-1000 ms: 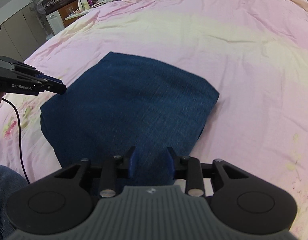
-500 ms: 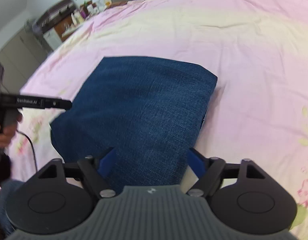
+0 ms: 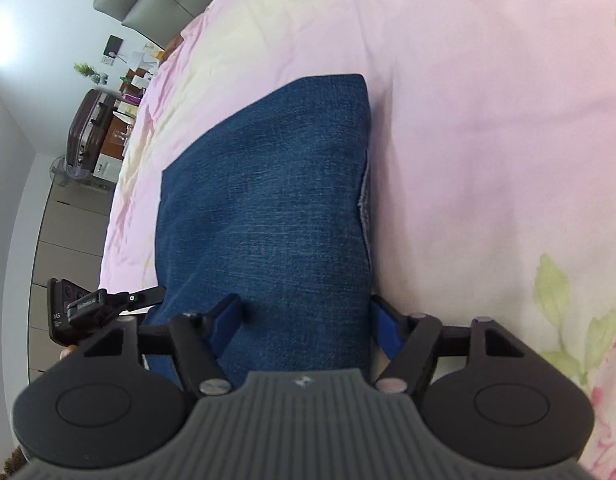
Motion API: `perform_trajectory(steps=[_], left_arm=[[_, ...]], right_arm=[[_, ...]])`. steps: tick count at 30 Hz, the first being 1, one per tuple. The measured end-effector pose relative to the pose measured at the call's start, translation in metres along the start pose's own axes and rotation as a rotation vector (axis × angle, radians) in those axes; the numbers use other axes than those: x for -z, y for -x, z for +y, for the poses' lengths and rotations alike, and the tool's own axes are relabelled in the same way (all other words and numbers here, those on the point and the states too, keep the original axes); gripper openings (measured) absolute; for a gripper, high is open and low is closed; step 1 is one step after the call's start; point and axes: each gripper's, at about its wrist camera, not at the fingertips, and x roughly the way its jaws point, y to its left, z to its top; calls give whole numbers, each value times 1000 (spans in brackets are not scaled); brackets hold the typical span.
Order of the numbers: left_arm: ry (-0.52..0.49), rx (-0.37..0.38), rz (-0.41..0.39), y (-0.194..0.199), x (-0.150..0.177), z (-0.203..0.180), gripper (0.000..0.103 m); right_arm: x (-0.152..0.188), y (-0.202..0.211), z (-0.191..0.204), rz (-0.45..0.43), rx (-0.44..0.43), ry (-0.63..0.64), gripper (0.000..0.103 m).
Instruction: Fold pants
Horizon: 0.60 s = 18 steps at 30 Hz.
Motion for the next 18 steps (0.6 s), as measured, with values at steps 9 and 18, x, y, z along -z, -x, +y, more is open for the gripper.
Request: perform_trajectory(steps=[9,18], left_arm=[[-4,90,15,-22,-9,0,62],[-73,14,-79,4,3,-34,36]], right_arm=[[-12,-23,-16,2,-91,-65,66],[-15,-11,0,-12,-73,-46,30]])
